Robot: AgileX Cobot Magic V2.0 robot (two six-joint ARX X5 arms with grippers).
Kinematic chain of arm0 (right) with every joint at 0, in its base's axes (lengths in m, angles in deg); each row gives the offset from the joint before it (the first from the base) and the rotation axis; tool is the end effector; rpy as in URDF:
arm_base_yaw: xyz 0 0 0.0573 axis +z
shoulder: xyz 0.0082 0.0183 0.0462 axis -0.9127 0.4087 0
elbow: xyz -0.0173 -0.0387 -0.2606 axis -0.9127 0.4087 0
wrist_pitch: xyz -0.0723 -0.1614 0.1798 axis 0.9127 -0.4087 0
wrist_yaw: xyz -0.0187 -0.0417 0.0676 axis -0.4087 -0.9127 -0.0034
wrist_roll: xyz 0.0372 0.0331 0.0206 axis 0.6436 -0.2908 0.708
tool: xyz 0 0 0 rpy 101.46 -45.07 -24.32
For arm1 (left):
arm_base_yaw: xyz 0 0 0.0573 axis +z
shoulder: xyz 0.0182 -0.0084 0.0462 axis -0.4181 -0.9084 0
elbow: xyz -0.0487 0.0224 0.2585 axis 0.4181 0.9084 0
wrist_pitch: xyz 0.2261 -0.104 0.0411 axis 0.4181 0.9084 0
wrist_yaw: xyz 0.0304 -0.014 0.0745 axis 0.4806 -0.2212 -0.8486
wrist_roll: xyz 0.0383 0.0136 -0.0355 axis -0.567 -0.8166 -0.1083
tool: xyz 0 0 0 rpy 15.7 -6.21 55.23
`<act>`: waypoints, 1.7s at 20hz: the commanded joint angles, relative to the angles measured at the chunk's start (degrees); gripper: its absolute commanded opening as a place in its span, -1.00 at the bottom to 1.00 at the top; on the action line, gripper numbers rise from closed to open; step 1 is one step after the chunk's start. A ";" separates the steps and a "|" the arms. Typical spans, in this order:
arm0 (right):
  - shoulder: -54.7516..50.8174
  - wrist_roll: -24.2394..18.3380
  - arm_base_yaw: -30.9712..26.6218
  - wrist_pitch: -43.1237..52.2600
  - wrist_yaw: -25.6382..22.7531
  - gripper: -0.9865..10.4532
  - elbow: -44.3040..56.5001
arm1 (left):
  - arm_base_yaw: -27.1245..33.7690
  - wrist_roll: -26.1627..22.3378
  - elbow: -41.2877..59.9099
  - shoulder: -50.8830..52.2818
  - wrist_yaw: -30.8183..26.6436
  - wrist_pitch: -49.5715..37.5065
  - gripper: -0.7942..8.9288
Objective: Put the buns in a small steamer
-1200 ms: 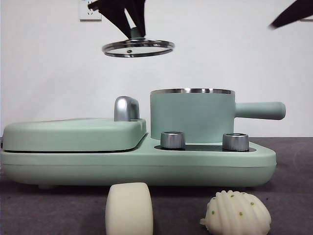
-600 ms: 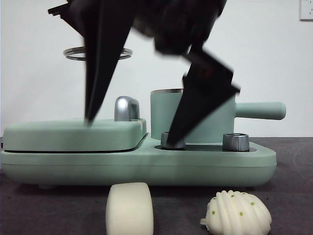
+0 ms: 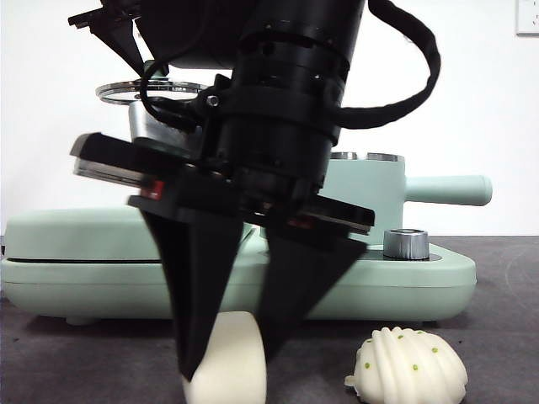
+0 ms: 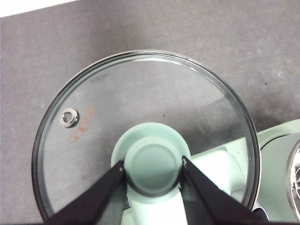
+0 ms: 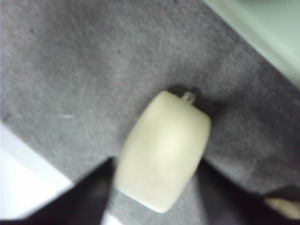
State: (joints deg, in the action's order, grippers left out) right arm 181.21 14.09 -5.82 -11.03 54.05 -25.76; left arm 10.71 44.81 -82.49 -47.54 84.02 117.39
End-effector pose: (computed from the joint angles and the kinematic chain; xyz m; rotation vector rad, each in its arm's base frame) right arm 0.1589 0.2851 0.1795 -0.2628 1.4352 0.7015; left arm 0.4034 -0.1036 0.4192 0.1001 0.8770 -0.3410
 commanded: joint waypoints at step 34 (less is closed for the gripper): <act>24.02 -21.73 -31.10 -35.21 2.14 -0.60 -57.94 | -0.26 0.42 -2.43 0.22 0.24 1.57 -0.59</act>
State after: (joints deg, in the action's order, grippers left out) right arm 203.66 -6.92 -37.12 -45.79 55.91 -82.13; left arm 10.69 45.00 -82.49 -47.54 84.06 117.39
